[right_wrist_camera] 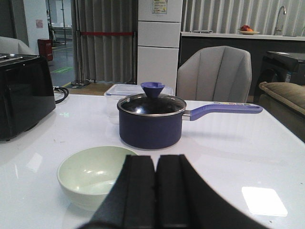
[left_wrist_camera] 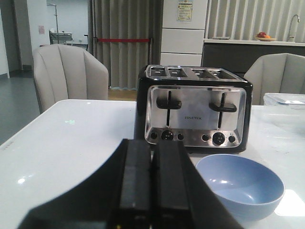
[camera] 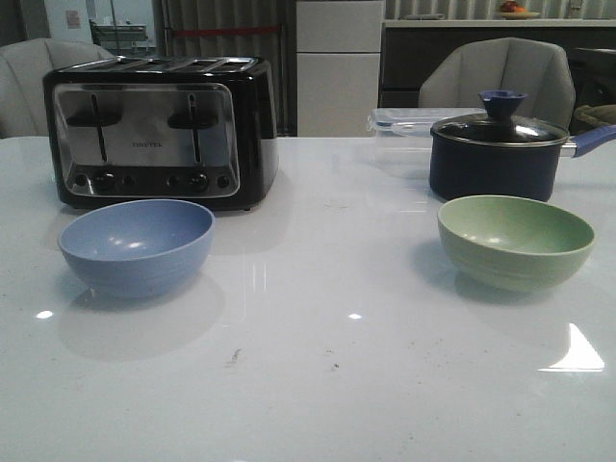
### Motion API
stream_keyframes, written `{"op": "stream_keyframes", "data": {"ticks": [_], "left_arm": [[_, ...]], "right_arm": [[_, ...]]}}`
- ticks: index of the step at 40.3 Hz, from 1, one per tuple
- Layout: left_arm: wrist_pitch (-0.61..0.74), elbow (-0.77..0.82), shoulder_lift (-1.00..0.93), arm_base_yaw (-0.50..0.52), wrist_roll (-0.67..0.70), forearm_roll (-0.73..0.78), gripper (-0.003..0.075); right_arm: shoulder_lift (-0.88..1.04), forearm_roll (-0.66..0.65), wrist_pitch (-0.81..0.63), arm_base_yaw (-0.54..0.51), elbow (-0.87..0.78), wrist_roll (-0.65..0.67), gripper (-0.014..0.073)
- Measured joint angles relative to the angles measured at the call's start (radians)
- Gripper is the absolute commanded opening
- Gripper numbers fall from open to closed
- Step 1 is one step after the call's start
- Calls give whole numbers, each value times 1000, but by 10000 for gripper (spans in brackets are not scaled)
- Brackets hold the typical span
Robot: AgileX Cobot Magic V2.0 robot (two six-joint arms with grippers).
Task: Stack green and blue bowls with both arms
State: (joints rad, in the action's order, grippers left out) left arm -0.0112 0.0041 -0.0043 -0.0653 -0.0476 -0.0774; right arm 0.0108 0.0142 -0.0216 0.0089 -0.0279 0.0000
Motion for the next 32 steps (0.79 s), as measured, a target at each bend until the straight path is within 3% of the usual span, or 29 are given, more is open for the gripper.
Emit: {"op": "stream_keyframes", "data": {"ticks": [32], "left_arm": [[56, -13, 0, 0, 0, 0, 93]], "right_arm": [[0, 0, -34, 0, 3, 0, 57]]}}
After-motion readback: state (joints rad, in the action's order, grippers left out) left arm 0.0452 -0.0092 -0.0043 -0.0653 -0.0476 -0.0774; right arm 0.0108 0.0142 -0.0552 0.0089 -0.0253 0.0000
